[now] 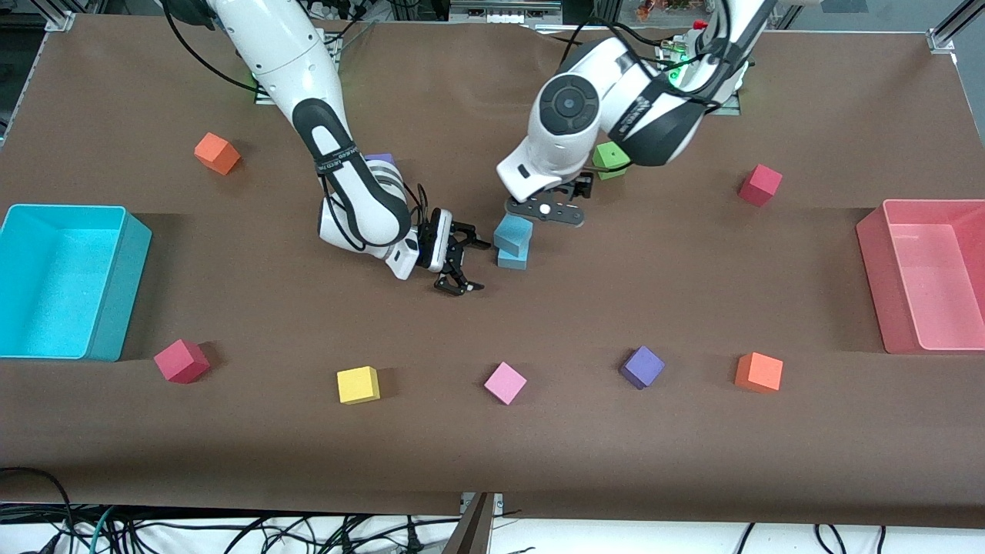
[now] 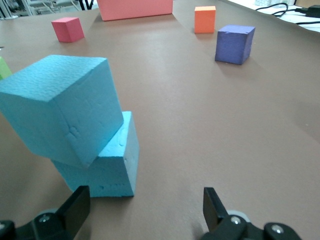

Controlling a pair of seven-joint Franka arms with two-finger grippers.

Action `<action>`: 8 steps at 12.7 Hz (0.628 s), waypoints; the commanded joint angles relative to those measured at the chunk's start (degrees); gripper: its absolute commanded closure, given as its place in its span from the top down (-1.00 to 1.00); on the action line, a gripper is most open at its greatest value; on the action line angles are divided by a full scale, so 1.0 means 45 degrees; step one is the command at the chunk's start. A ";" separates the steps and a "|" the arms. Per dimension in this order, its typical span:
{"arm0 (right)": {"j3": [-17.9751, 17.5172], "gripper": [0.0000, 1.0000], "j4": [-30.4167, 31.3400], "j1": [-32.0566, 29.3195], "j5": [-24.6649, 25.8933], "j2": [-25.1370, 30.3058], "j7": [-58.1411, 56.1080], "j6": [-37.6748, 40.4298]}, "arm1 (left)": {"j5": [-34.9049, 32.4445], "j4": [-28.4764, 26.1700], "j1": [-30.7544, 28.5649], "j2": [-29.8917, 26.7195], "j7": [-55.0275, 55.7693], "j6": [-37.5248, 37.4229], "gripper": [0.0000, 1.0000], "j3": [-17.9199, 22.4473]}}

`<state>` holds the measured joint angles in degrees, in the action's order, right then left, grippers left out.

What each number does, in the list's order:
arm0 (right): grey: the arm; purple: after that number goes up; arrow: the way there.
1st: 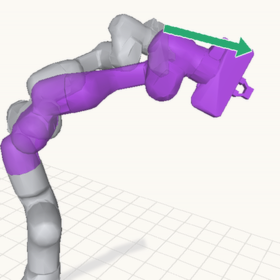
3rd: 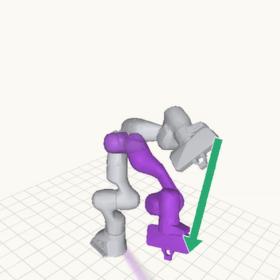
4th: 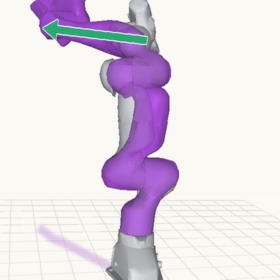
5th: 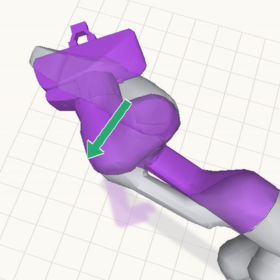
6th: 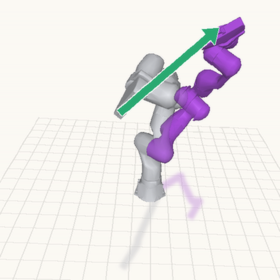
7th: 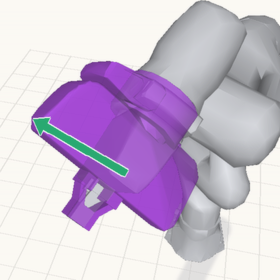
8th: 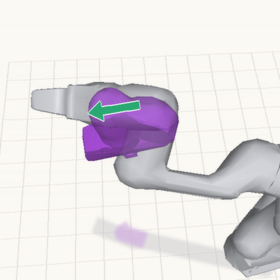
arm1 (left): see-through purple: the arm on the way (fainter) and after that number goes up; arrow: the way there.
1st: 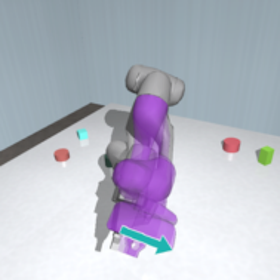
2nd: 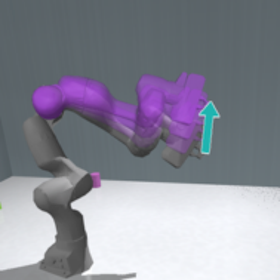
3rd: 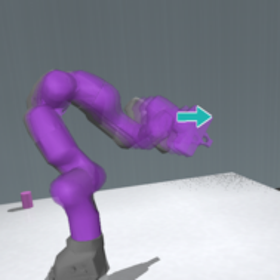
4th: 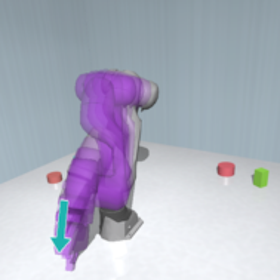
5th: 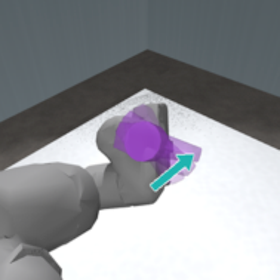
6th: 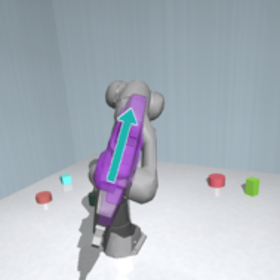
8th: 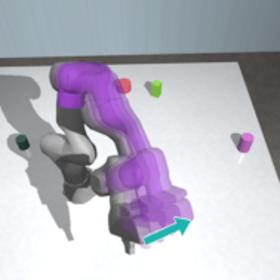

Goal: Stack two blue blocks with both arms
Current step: 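Open the left gripper and lift it away from the stacked cubes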

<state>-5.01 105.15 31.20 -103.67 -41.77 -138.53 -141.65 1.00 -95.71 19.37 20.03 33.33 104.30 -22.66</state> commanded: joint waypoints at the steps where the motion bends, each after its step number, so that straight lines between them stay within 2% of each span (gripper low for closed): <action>1: -0.0040 1.00 0.0285 0.0118 -0.0185 0.0357 -0.0172 -0.0437 | 0.0247 0.2197 -0.0749 -0.0232 -0.0043 -0.2833 1.00 -0.0081; 4: -0.0020 1.00 0.0304 0.0137 -0.0088 0.0454 -0.0172 -0.0689 | 0.0771 0.3901 -0.0946 -0.0659 -0.0043 -0.5105 1.00 -0.0062; 8: -0.0001 1.00 0.0363 0.0118 0.0653 0.0883 -0.0153 -0.1199 | 0.0755 0.4257 -0.1881 -0.1966 -0.0121 -0.7100 1.00 0.0015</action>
<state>-4.98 105.15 31.56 -102.23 -40.16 -138.75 -145.95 3.30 -76.67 13.37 14.33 33.28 75.35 -22.70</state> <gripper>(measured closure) 0.000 0.000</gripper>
